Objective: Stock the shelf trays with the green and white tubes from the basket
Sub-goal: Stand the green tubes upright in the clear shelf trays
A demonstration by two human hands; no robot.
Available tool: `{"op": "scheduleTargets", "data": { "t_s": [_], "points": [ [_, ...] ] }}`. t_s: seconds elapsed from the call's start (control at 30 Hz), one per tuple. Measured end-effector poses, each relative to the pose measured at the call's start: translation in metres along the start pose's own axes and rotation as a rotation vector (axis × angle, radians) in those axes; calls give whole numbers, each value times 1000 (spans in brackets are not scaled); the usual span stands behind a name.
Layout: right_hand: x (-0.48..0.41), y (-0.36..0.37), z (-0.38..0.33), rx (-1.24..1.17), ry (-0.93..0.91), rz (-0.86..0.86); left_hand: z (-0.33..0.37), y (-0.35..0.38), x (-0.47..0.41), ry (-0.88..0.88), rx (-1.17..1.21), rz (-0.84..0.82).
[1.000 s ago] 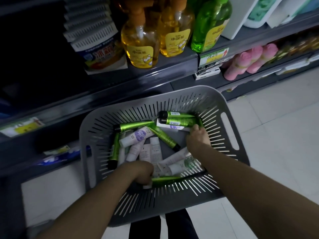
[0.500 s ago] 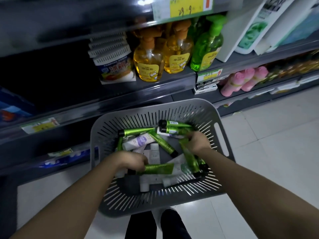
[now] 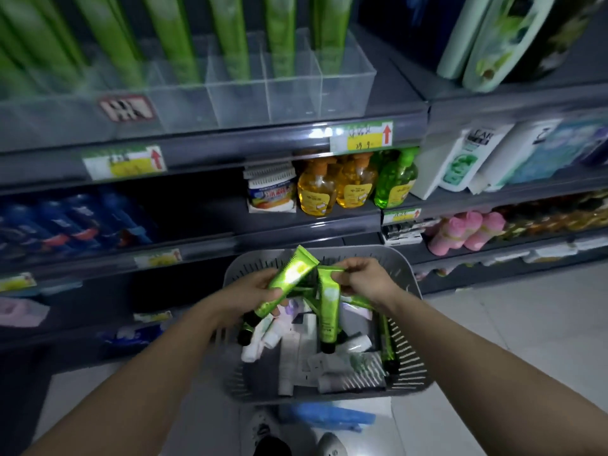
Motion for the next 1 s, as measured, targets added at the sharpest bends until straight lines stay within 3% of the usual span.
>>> {"op": "scheduleTargets", "data": {
  "t_s": [0.13,0.27,0.57,0.8,1.0],
  "points": [
    [18,26,-60,12,-126,-62,29,-25,33,64,204,151],
    [42,55,-122,69,-290,-95,74,-65,76,212,230,370],
    [104,120,-248,110,-595,-152,186,-149,179,585,92,596],
    [147,163,-328,118,-765,-133,238,-216,252,693,-90,803],
    [166,196,-381,106,-890,-85,280,-269,291,792,-230,875]
  ]
}}
Point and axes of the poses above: each hand's wrist, its own x-axis away from the middle knuckle, its own y-axis out of the palm, z = x × y, the point moved 10 cm from there along -x, towards the middle knuckle, and after that the axes turned 1 degree about y, right-handed, at the moved point
